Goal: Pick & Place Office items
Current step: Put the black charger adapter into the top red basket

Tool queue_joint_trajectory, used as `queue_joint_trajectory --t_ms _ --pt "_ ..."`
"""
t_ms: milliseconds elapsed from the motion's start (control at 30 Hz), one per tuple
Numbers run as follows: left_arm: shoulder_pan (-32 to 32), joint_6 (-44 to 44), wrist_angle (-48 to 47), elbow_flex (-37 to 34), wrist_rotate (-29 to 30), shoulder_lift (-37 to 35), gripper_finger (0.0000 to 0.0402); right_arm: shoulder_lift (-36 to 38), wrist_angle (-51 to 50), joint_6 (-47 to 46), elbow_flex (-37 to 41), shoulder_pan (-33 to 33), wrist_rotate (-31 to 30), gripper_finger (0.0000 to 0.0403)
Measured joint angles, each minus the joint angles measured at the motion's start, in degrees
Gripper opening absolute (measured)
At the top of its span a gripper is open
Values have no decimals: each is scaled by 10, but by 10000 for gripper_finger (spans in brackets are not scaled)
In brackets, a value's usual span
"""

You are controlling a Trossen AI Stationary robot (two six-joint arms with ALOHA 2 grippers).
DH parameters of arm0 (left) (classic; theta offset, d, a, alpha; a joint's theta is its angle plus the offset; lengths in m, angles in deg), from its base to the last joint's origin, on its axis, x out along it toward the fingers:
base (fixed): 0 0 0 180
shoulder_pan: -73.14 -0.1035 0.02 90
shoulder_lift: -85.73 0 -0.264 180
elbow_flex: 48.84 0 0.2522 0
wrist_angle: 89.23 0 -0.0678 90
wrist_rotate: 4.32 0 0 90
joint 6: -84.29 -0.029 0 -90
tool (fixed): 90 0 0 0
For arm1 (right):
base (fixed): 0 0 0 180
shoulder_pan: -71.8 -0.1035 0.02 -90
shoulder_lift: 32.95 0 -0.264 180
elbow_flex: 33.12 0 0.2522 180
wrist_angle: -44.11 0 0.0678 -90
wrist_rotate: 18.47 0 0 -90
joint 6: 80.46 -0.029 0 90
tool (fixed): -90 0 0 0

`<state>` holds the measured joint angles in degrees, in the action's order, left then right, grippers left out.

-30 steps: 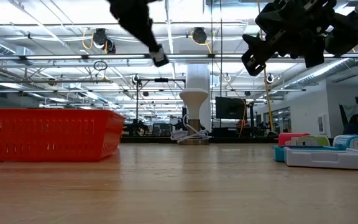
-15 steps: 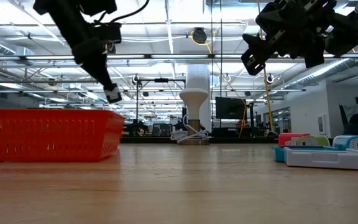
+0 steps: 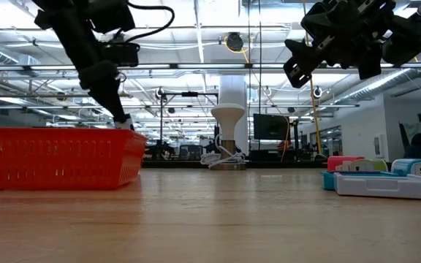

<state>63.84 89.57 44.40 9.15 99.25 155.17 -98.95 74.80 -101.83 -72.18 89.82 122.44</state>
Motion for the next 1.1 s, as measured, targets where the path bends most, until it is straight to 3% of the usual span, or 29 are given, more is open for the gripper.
queue_joint_trajectory --t_ms 467,1000,1100 --pt "0 -2 6 0 -11 98 137 0 -1 0 0 0 0 182" --pt "0 -2 26 0 -39 146 137 0 -1 0 0 0 0 180" --pt "0 -1 31 0 -41 146 165 0 -1 0 0 0 0 179"
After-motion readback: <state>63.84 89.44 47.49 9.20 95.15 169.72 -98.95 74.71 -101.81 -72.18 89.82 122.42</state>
